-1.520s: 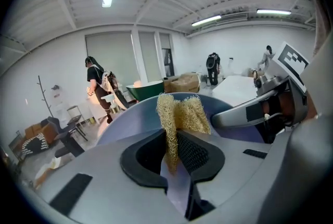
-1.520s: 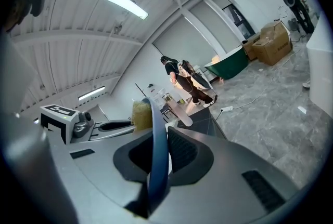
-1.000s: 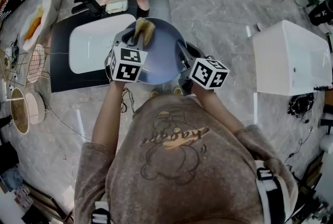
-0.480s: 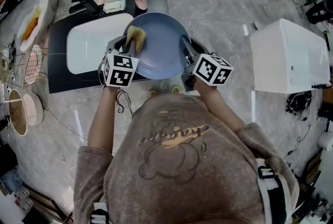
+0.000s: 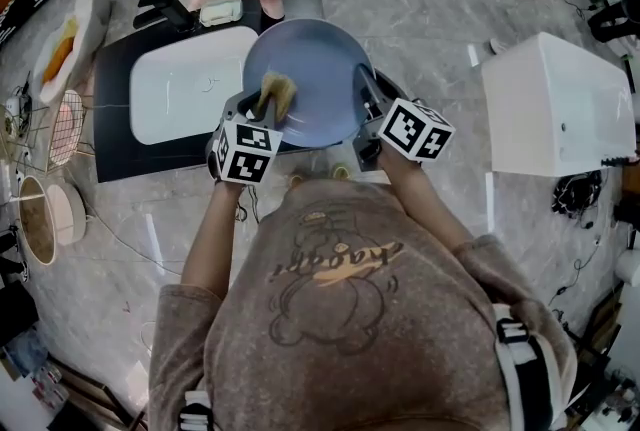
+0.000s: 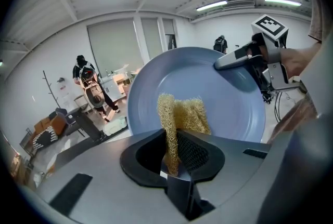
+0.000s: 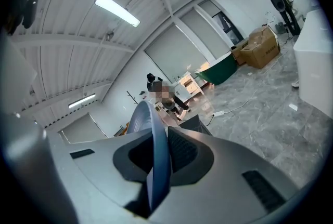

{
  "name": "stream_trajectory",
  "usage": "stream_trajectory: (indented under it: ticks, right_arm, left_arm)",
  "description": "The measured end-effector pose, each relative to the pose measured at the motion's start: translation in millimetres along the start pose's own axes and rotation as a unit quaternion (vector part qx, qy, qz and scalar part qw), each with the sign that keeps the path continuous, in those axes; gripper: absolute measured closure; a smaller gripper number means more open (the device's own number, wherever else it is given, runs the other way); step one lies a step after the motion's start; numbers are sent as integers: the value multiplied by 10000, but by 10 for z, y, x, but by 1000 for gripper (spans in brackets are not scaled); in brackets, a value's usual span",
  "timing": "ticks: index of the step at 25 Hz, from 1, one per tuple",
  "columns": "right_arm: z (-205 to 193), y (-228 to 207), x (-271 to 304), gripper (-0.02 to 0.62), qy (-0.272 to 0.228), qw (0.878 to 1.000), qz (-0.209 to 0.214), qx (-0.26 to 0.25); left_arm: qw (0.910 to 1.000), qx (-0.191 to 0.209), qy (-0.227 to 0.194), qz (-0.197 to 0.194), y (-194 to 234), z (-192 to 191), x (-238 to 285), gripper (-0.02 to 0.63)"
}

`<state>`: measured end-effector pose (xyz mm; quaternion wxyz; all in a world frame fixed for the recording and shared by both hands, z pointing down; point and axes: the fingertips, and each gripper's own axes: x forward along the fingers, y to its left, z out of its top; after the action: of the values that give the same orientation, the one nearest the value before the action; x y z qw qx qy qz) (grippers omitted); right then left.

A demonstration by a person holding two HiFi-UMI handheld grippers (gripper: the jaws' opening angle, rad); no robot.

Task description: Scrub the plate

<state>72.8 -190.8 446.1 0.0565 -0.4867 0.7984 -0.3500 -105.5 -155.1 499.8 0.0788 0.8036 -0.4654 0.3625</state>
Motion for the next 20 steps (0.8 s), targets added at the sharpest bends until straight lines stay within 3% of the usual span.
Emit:
stream_trajectory:
  ticks: [11,20]
  right_arm:
    - [-34,30,16,555,-16,10000,-23,16]
    - [-182,-124,62,558,146,9997,-150,119]
  left_arm:
    - [9972,-62,-116,-739,-656,88,57,542]
    - [9923,-449,-441,-1068,-691,253,11,541]
